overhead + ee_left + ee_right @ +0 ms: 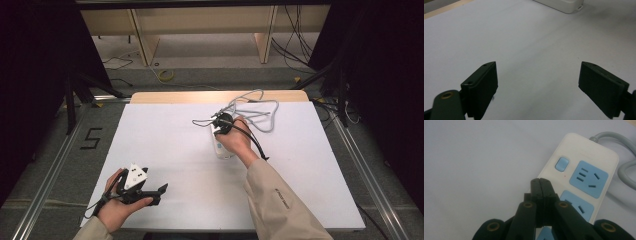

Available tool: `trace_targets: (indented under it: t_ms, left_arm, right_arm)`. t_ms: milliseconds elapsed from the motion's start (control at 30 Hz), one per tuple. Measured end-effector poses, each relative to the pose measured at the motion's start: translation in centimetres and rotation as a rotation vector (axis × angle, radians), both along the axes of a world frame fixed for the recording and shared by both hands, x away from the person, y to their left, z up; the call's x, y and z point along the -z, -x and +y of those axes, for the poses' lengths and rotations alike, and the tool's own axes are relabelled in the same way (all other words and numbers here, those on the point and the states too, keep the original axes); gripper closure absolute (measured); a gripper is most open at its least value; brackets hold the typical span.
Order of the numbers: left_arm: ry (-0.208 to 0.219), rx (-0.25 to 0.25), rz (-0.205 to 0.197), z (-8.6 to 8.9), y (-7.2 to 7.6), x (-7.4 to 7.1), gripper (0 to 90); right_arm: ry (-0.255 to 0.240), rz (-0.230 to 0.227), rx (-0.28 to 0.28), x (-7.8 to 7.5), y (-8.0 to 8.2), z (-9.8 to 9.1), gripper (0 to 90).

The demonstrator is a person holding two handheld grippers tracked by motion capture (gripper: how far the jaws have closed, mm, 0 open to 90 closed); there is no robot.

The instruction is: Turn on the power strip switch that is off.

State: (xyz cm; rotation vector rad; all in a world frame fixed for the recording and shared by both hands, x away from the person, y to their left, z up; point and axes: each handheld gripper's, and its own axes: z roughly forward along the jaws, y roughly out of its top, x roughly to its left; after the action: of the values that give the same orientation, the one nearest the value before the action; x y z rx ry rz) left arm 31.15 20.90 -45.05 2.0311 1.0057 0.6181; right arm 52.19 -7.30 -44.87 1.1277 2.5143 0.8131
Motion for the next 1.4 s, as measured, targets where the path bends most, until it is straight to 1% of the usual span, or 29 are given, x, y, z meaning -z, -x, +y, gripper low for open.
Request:
trace_targets:
  t_ms: [133,200,233,300,400,600,667,733,767,800,833,867,933,1000,1167,1300,1400]
  left_arm:
    - [-0.003,0.002,0.0,0.03,0.02,-0.03,15.3]
    - [-0.002,0.002,-0.001,0.03,0.03,-0.03,15.3]
    - [-0.002,0.001,0.0,0.04,0.03,-0.03,15.3]
    - [-0.003,0.002,0.0,0.06,-0.01,-0.02,15.3]
    - [-0.001,0.001,0.001,0.02,-0.04,0.01,15.3]
    - [0.001,0.001,0.002,0.02,-0.04,0.02,15.4]
    - [0.001,0.001,0.002,0.03,-0.04,0.03,15.3]
    - [0.001,0.0,0.001,0.04,-0.04,0.01,15.3]
    - [0.001,-0.001,0.001,0.04,-0.03,0.01,15.3]
    - [0.001,-0.001,0.001,0.05,-0.03,0.01,15.3]
    - [0.002,-0.001,0.001,0.05,-0.01,0.0,15.4]
    - [-0.002,0.001,0.001,0.09,0.0,-0.02,15.4]
    - [-0.003,0.002,0.002,0.11,0.0,-0.03,15.3]
    - [0.002,0.0,0.0,0.07,-0.03,0.02,15.3]
    - [-0.003,0.002,0.001,0.04,0.0,-0.02,15.4]
    - [0.001,0.0,0.002,0.0,0.0,0.02,15.4]
    - [0.002,0.002,0.002,0.01,-0.01,0.03,15.4]
  right_arm:
    - [0.025,-0.009,-0.003,-0.02,0.14,0.3,90.0]
    - [0.019,-0.006,-0.002,-0.02,0.06,0.19,90.0]
    - [0.016,-0.009,0.008,-0.03,0.0,0.08,90.0]
    - [0.046,-0.026,0.026,-0.11,-0.11,-0.16,90.0]
    - [0.033,-0.024,0.023,-0.05,-0.3,-0.49,90.0]
    - [0.032,-0.027,0.027,-0.05,-0.33,-0.43,90.0]
    - [0.018,-0.03,0.025,-0.09,-0.39,-0.5,90.0]
    - [-0.02,-0.021,0.026,-0.27,-0.36,-0.39,90.0]
    - [-0.014,-0.024,0.022,-0.32,-0.34,-0.23,90.0]
    - [0.008,-0.024,0.018,-0.32,-0.31,-0.05,90.0]
    - [0.016,-0.027,0.015,-0.23,-0.32,0.06,90.0]
    - [0.013,-0.027,0.018,-0.23,-0.33,0.11,90.0]
    - [0.025,-0.032,0.015,-0.25,-0.31,0.13,90.0]
    - [0.03,-0.033,0.018,-0.26,-0.29,0.07,90.0]
    - [0.033,-0.031,0.02,-0.15,-0.29,0.13,90.0]
    - [0.039,-0.031,0.023,-0.1,-0.25,0.2,90.0]
    - [0.041,-0.022,0.024,-0.11,-0.26,0.26,90.0]
